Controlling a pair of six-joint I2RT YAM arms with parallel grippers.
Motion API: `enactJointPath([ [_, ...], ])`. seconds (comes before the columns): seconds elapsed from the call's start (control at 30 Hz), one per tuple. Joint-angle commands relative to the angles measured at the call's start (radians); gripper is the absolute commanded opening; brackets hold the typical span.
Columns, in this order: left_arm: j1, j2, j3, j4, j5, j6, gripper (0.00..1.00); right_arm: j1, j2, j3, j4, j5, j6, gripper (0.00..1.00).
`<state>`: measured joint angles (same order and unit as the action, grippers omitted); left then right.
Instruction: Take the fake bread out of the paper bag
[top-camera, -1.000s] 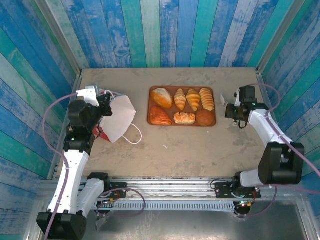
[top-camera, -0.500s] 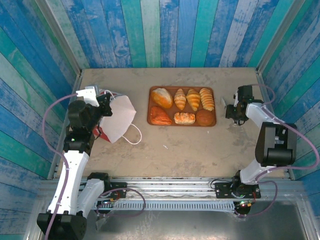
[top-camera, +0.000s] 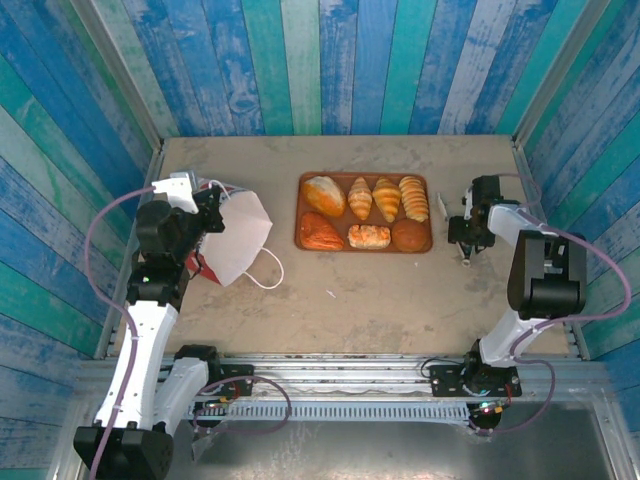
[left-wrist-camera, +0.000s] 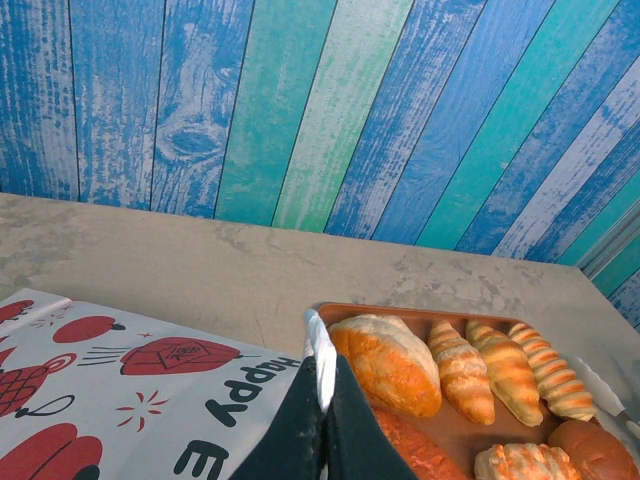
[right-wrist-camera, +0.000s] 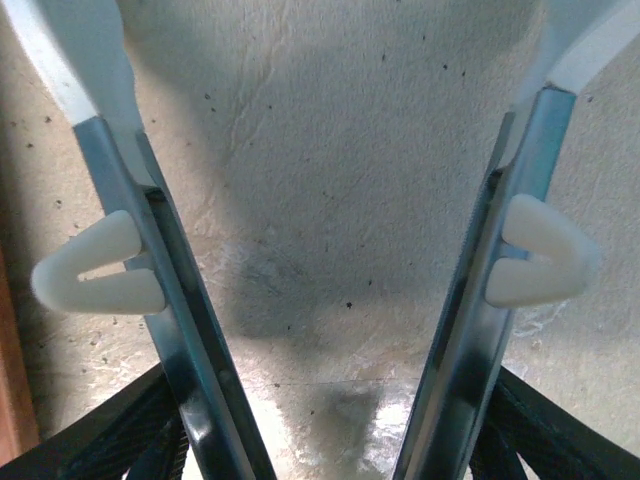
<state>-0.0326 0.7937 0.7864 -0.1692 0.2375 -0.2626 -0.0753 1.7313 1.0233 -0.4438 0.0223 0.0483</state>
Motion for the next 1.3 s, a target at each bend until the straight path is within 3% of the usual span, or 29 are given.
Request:
enactJointPath([
  [0.0,0.0,-0.002,0.028,0.005,-0.012,0.005,0.0,-0.005,0.017,0.018,-0.009,0.011,-0.021,0.71],
  [0.37,0.001,-0.006,0.03,-0.003,-0.012,0.006,0.0,-0.009,-0.02,-0.009,-0.008,0.042,-0.001,0.81],
  [0.7,0.001,-0.008,0.043,-0.003,-0.024,0.01,0.0,-0.011,-0.325,-0.031,-0.062,-0.008,0.04,0.85],
  [0.83,0.001,-0.003,0.057,-0.004,-0.018,0.007,0.0,-0.011,-0.468,-0.046,-0.06,-0.191,0.076,0.85],
  [0.97,0.0,-0.004,0.065,-0.003,-0.017,0.004,0.0,-0.001,-0.59,-0.141,0.066,-0.52,0.17,0.82],
  [1.1,0.001,0.002,0.072,0.003,-0.028,0.009,0.0,0.072,-0.675,-0.217,0.192,-0.627,0.326,0.79],
  [1.27,0.0,0.014,0.094,-0.001,-0.022,0.016,0.0,0.304,-0.7,-0.216,0.248,-0.544,0.397,0.79],
])
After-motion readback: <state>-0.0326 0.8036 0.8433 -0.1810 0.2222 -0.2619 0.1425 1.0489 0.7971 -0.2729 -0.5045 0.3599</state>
